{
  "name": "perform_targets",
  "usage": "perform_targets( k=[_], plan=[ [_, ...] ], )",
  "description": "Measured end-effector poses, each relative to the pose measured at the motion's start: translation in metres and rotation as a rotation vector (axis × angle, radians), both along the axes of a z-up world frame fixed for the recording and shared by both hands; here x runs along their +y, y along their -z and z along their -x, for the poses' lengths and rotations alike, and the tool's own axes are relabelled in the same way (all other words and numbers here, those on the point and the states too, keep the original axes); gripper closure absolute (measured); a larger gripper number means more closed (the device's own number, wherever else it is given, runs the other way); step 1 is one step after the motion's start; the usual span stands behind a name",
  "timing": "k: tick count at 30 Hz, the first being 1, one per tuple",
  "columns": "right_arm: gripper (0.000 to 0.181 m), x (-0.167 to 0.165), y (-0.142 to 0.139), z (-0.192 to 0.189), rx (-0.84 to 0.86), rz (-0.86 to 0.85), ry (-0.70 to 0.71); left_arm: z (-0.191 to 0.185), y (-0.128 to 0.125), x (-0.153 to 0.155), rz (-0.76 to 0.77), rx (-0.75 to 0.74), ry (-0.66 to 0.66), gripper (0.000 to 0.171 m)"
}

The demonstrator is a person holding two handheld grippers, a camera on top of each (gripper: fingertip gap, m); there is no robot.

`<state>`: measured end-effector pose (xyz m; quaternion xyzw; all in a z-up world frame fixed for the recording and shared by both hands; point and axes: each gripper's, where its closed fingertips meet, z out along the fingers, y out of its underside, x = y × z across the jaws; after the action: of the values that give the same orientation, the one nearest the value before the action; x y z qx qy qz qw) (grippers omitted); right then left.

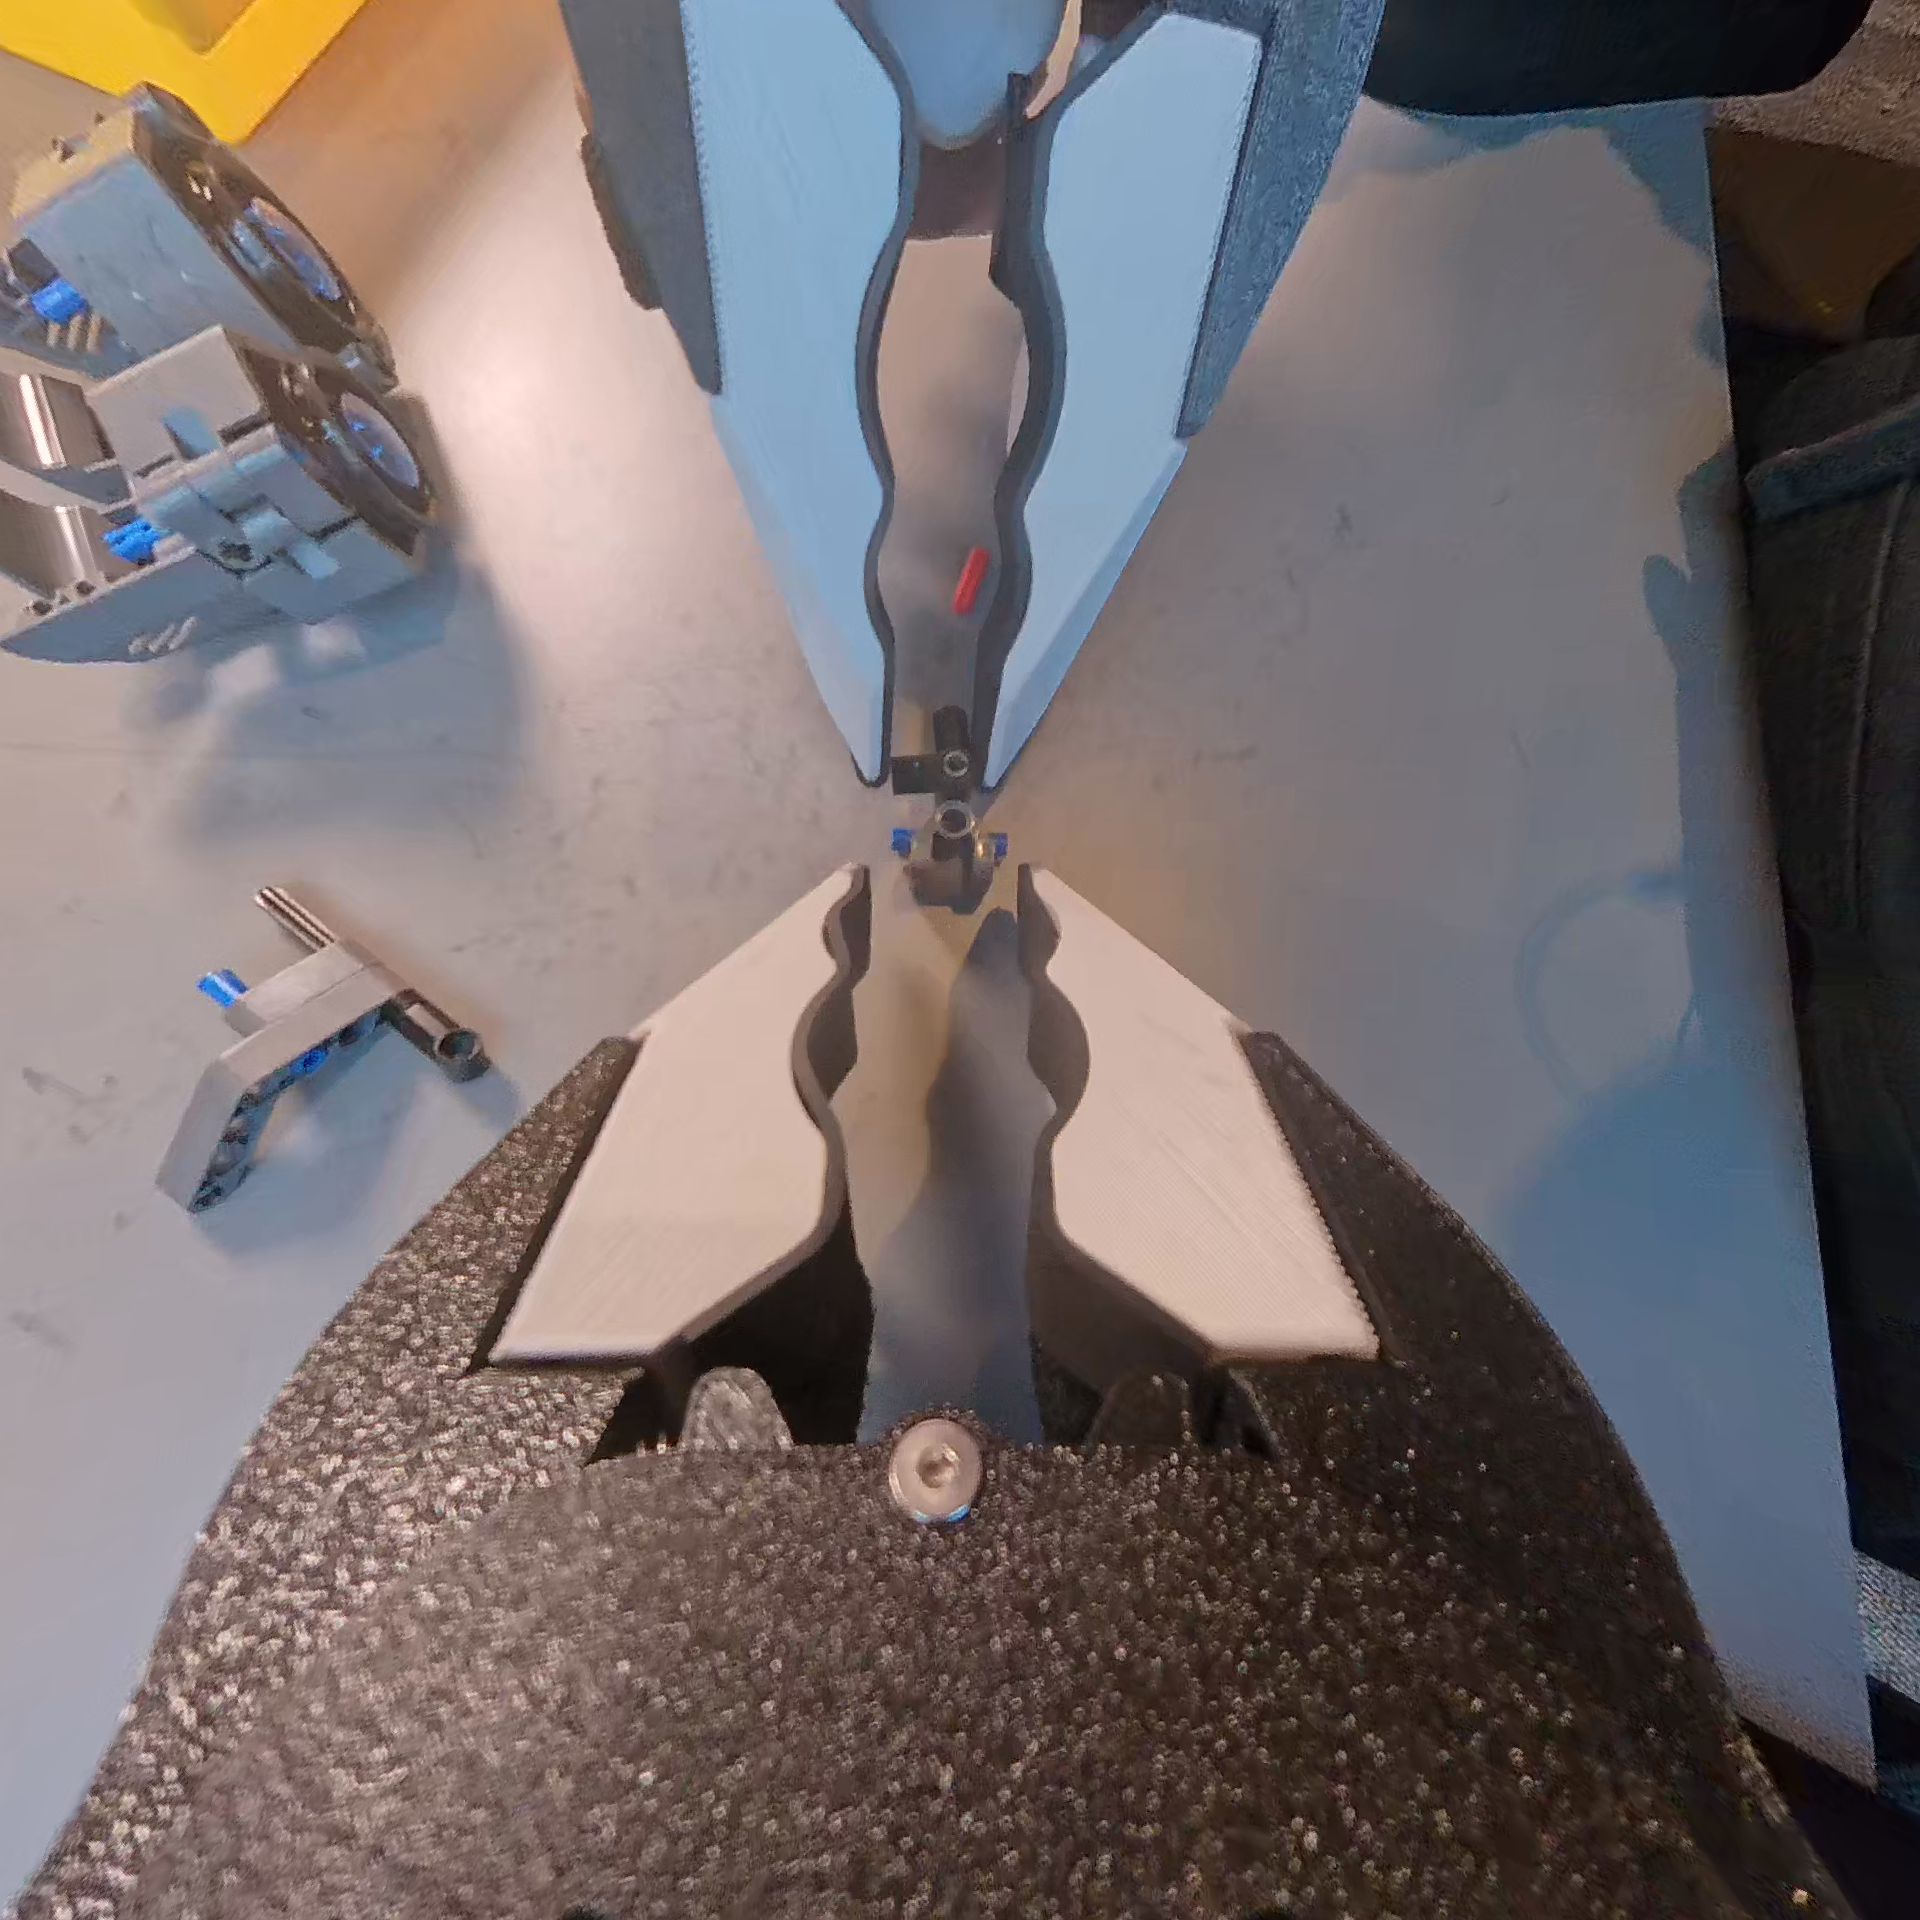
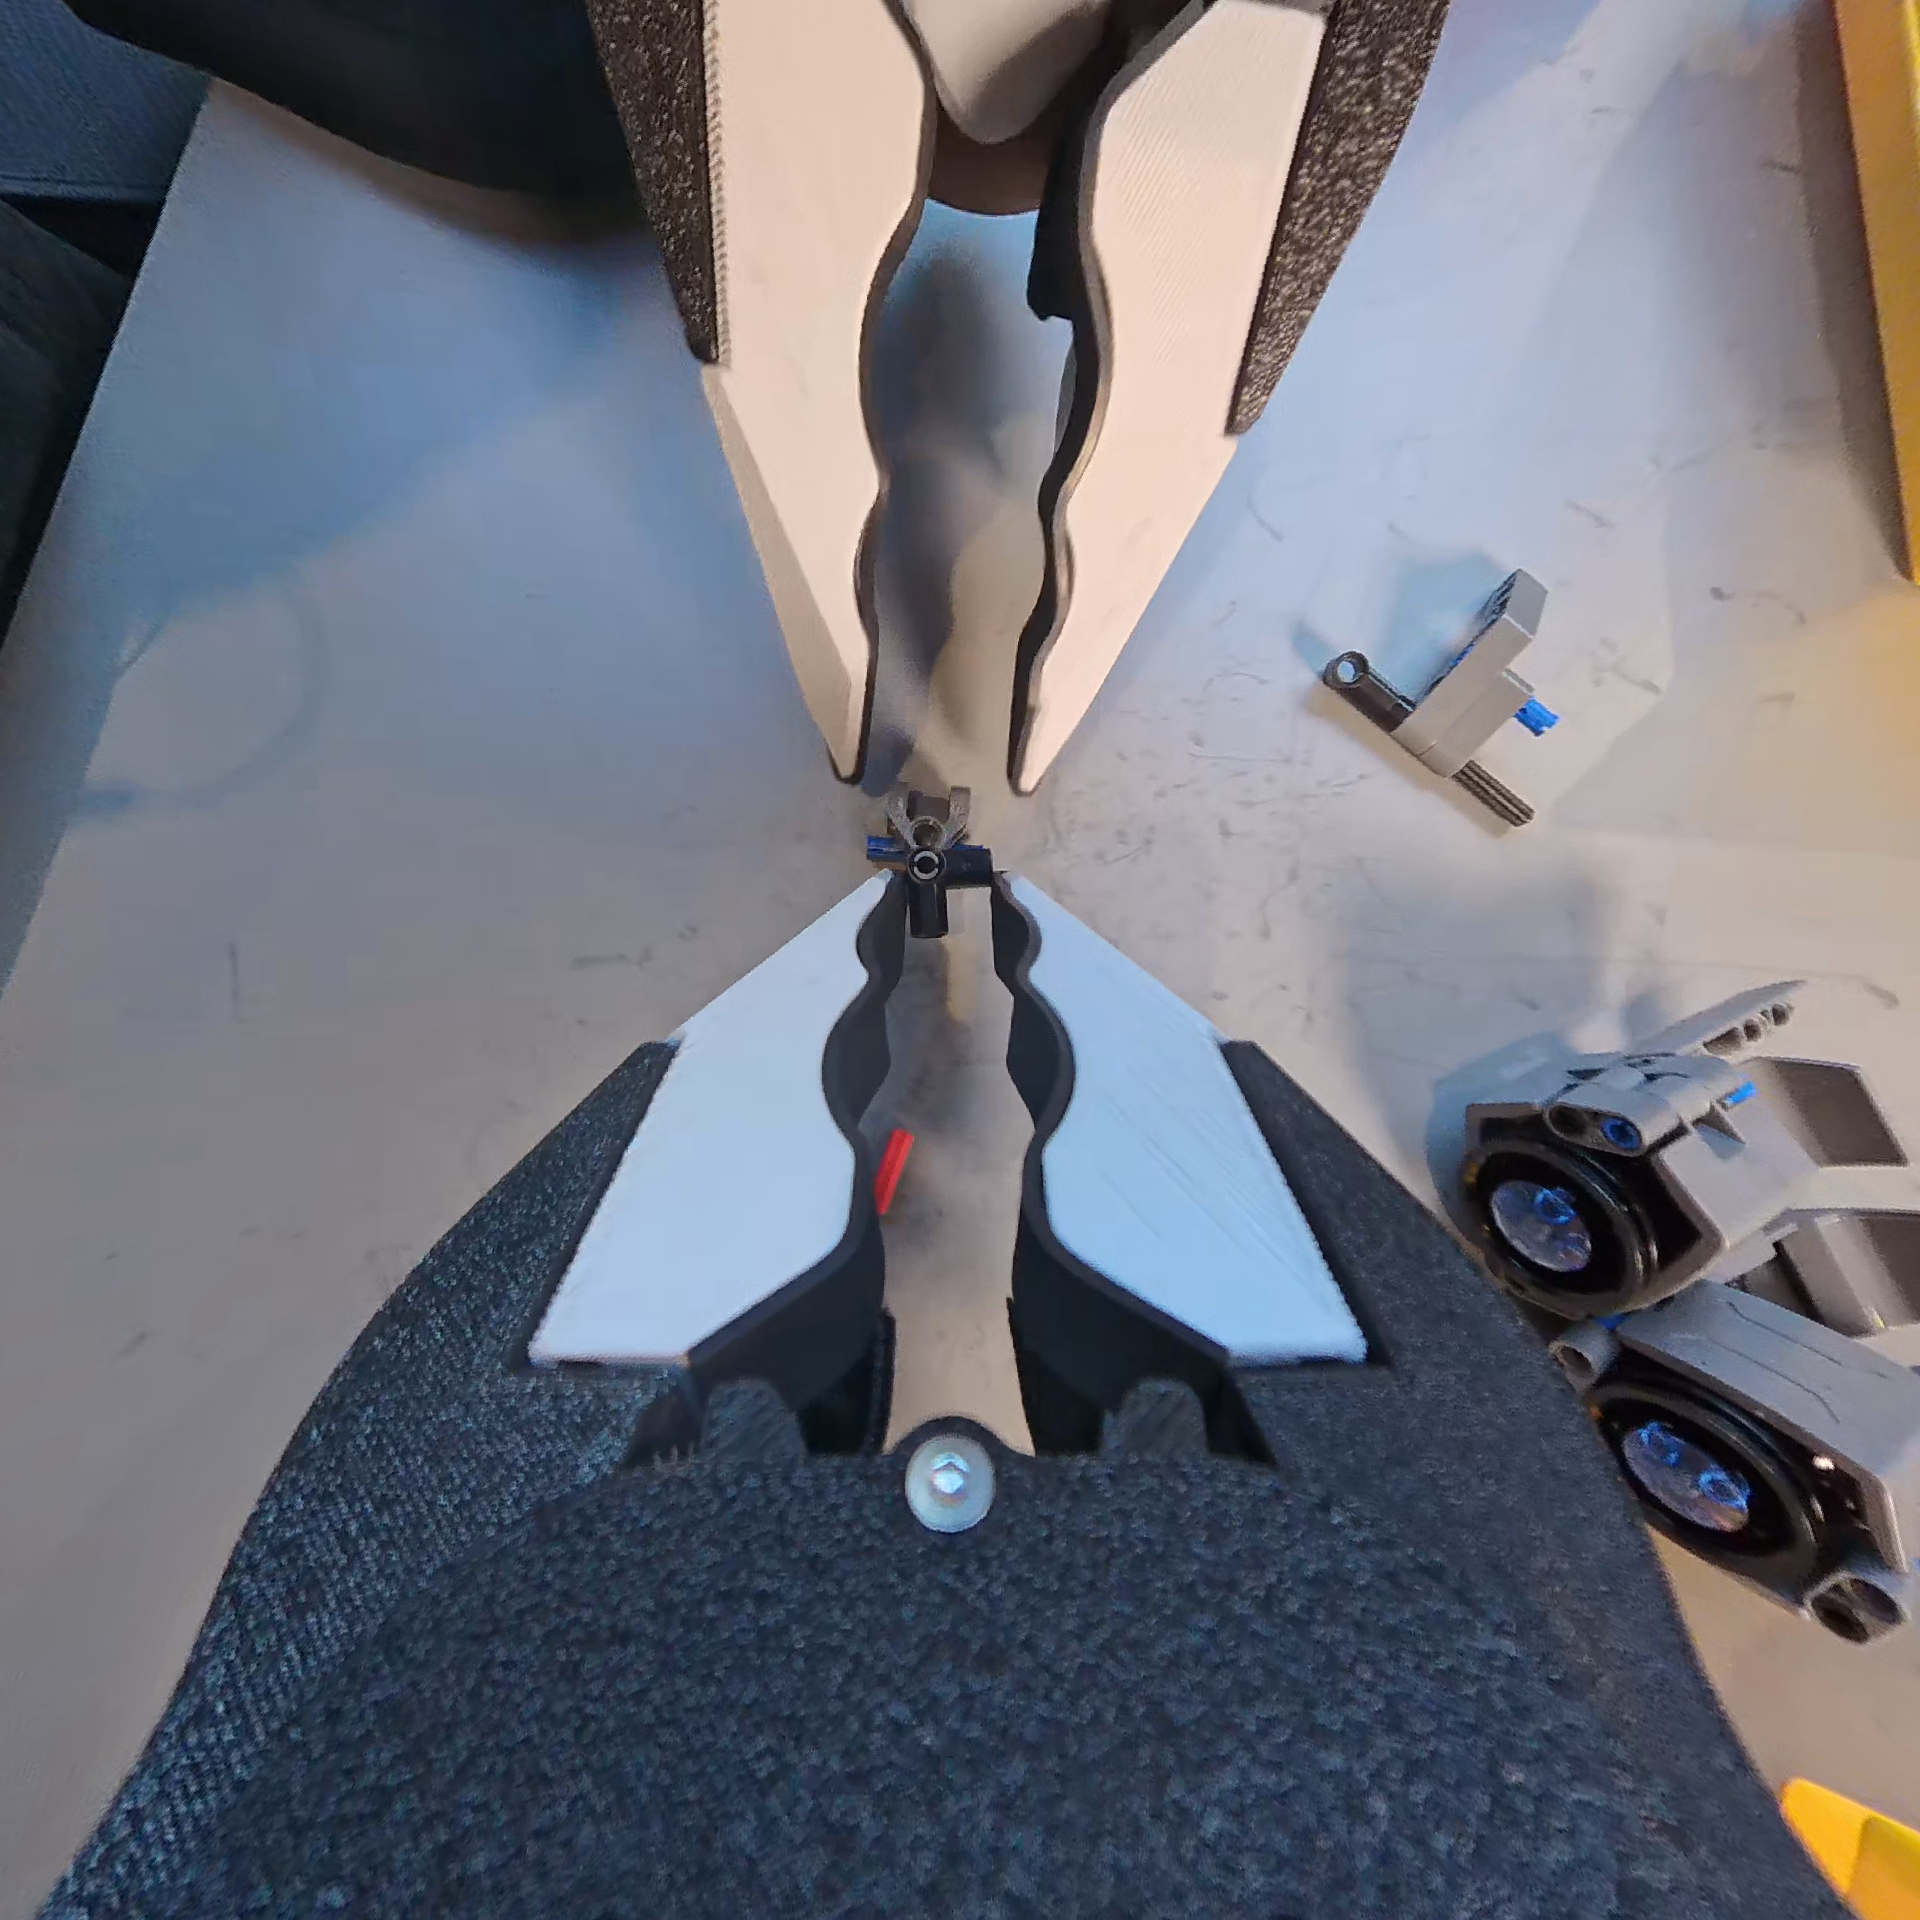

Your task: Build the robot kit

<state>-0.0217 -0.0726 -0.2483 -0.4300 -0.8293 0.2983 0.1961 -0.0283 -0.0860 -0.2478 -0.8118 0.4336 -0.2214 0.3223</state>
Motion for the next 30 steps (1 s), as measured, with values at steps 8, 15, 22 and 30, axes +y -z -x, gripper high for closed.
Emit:
perform_targets(
  k=[8, 15, 22, 30],
  plan=[
    [0.165, 0.004, -0.002, -0.003, -0.005, -0.010, 0.000, -0.003, 0.004, 0.000, -0.002, -0.008, 0.008, 0.146],
    [0.172, 0.003, 0.001, -0.006, -0.024, -0.015, -0.015, -0.007, 0.008, 0.000, -0.004, 0.016, 0.018, 0.151],
    [0.176, 0.001, 0.004, -0.006, -0.057, -0.019, -0.064, -0.006, 0.011, 0.000, 0.001, 0.049, 0.000, 0.156],
    [0.176, 0.001, 0.005, -0.006, -0.132, -0.057, -0.166, -0.004, 0.011, -0.001, 0.008, 0.081, -0.030, 0.156]
  ],
)
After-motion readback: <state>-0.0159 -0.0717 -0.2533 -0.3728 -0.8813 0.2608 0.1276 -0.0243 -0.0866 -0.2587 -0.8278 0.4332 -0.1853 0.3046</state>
